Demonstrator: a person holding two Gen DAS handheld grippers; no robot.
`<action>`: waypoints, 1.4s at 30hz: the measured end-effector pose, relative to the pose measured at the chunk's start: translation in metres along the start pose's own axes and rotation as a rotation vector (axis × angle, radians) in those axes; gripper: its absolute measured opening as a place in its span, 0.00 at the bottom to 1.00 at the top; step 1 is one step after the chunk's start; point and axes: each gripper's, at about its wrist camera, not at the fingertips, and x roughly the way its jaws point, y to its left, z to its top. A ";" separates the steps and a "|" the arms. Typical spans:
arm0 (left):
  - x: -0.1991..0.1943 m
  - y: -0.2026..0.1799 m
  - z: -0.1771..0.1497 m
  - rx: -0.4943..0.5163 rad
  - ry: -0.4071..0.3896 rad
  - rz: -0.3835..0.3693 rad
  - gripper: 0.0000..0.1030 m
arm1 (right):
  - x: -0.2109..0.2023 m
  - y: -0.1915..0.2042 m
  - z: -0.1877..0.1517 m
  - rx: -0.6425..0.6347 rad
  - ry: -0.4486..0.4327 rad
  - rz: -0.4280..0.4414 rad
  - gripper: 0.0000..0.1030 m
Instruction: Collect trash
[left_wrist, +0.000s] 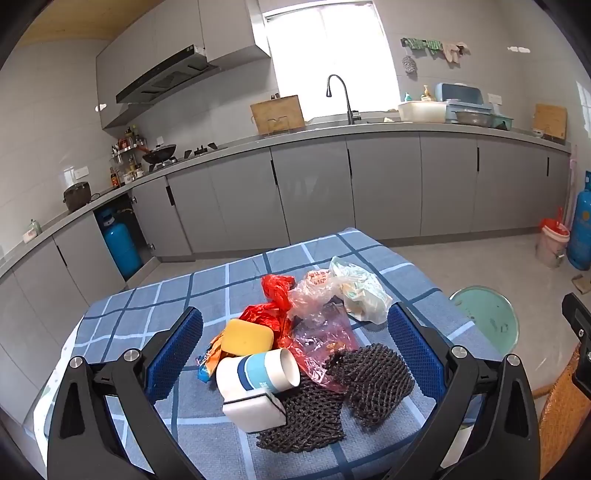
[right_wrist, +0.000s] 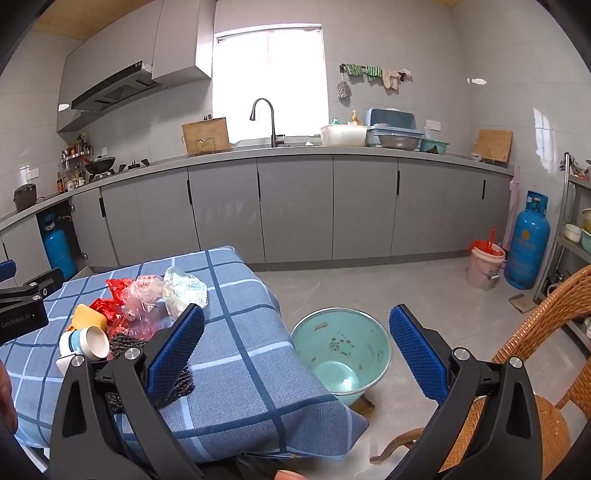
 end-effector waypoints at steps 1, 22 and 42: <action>0.000 0.000 0.000 0.000 0.000 -0.001 0.96 | 0.000 -0.001 0.000 0.000 0.001 0.000 0.96; 0.000 0.002 -0.001 -0.007 -0.001 0.010 0.96 | -0.001 0.002 0.000 0.000 0.005 0.006 0.96; 0.000 0.004 -0.001 -0.008 -0.003 0.012 0.96 | -0.001 0.002 0.000 0.003 0.010 0.014 0.96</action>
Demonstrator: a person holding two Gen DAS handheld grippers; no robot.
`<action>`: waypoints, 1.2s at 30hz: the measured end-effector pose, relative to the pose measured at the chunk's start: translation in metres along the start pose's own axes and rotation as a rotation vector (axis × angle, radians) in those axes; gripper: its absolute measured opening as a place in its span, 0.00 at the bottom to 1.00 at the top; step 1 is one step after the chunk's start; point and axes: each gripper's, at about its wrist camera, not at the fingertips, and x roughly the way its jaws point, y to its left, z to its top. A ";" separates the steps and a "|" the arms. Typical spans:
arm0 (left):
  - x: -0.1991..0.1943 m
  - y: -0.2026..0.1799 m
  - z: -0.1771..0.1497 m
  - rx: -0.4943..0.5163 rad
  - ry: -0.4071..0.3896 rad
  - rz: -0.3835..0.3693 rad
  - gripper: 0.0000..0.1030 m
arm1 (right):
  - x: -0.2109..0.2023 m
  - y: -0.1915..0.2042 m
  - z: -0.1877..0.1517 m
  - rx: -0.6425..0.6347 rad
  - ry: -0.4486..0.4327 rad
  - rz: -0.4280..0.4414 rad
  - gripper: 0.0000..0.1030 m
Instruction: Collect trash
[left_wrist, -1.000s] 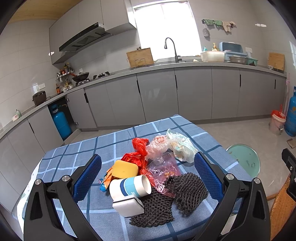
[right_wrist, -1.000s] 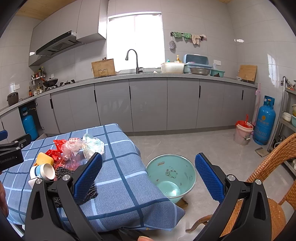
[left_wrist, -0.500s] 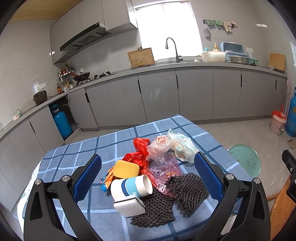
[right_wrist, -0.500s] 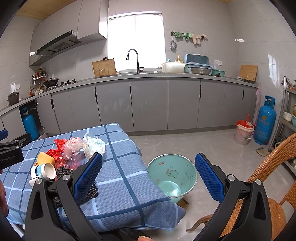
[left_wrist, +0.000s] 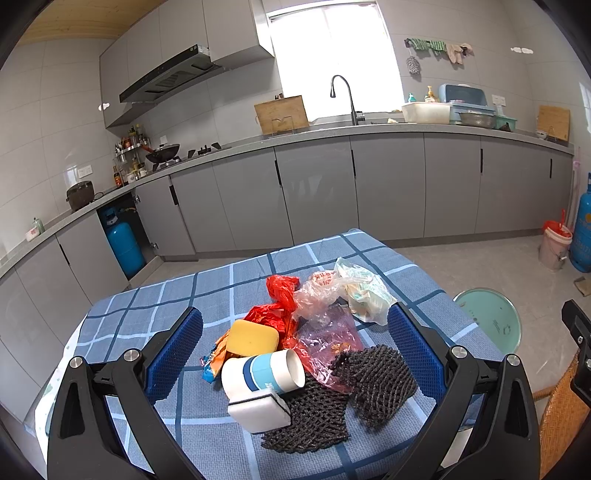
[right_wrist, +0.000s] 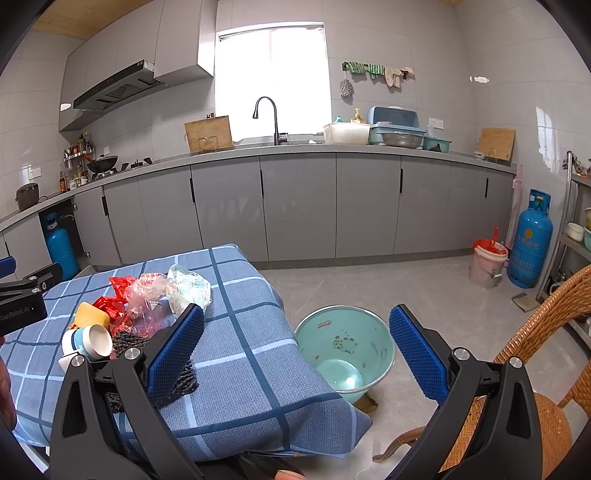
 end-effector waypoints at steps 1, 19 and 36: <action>0.000 0.000 0.000 0.000 0.000 0.001 0.96 | 0.000 0.000 0.000 0.000 0.000 0.000 0.96; -0.001 0.002 0.002 -0.001 0.001 0.003 0.96 | 0.001 0.000 -0.001 -0.005 0.005 0.008 0.96; 0.017 0.017 -0.004 -0.008 0.033 0.038 0.96 | 0.018 0.015 -0.007 -0.025 0.019 0.040 0.96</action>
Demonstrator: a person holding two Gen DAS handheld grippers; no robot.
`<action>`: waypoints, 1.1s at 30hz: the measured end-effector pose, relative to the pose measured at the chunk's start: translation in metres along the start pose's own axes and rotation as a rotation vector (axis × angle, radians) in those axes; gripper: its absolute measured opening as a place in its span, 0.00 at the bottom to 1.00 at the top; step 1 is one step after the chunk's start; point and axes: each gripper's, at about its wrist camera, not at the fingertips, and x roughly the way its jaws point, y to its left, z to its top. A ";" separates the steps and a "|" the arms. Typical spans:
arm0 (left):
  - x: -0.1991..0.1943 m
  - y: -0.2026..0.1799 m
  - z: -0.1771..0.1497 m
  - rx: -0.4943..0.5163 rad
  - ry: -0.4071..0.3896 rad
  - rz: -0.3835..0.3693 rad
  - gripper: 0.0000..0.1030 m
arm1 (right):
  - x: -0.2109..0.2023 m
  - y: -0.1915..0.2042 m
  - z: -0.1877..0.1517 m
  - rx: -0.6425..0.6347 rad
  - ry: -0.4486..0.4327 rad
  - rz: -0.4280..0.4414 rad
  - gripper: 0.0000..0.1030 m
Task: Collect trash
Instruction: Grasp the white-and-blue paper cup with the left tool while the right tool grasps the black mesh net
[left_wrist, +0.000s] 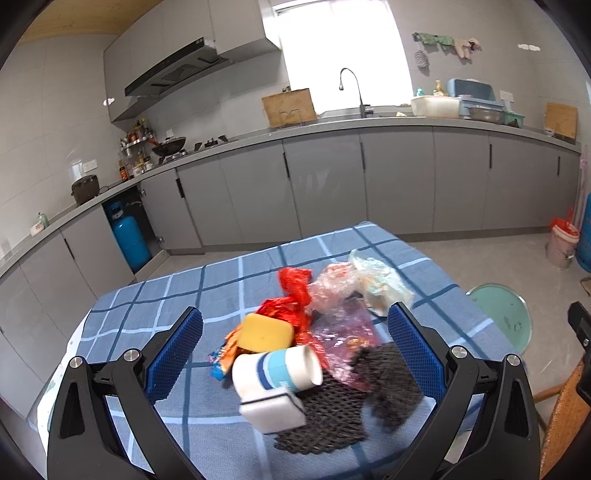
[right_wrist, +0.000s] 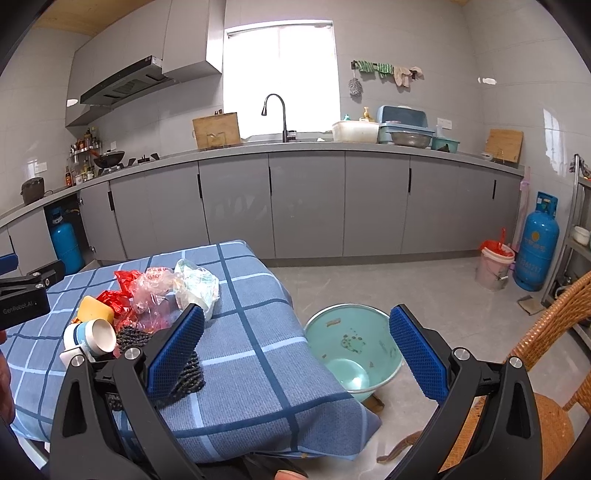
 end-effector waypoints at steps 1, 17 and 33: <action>0.007 0.007 -0.001 -0.008 0.011 0.015 0.96 | 0.005 0.005 0.000 -0.008 0.011 0.010 0.96; 0.083 0.116 -0.073 -0.145 0.265 0.210 0.96 | 0.081 0.094 -0.024 -0.157 0.163 0.231 0.95; 0.111 0.056 -0.052 -0.147 0.287 -0.018 0.96 | 0.123 0.128 -0.058 -0.247 0.341 0.370 0.76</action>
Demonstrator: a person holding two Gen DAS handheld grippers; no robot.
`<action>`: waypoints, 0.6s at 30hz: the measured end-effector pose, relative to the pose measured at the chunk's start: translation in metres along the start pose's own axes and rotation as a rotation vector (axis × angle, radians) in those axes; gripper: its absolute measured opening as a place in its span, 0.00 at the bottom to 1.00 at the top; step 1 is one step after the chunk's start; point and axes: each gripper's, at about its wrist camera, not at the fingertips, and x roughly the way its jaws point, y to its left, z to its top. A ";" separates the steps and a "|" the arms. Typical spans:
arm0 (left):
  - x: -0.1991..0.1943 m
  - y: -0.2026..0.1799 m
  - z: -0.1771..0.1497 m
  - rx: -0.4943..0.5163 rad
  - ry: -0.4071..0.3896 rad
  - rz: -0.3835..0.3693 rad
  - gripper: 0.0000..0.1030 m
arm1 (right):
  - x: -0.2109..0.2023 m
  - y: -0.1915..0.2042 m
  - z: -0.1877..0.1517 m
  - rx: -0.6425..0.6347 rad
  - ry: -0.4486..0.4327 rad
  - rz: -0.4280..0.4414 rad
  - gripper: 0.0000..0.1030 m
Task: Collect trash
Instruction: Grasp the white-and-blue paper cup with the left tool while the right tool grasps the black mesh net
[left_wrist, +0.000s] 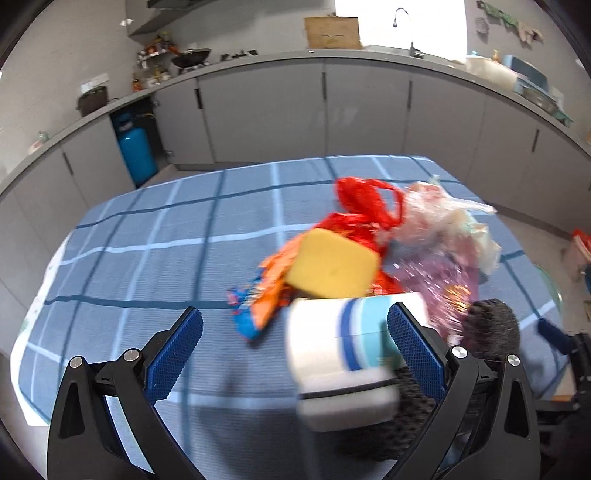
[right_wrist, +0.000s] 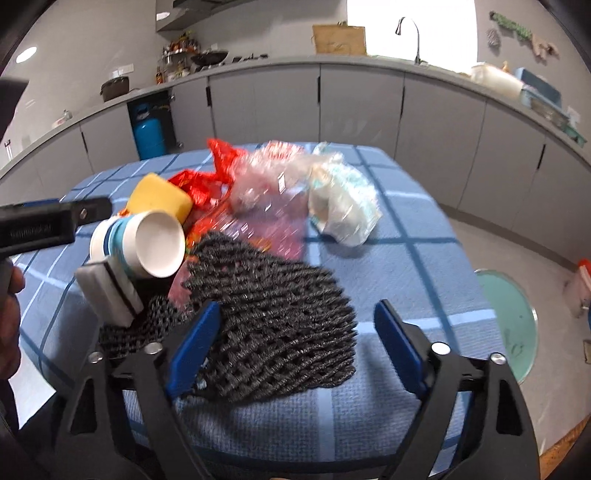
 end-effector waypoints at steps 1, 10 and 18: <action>0.002 -0.005 0.000 0.012 0.005 -0.006 0.96 | 0.000 -0.001 -0.001 0.002 0.002 0.003 0.76; 0.011 -0.023 -0.003 0.029 0.051 -0.020 0.96 | 0.007 -0.008 -0.008 0.013 0.018 0.023 0.76; 0.008 -0.033 -0.003 0.064 0.062 -0.035 0.96 | 0.011 -0.011 -0.007 0.020 0.020 0.039 0.76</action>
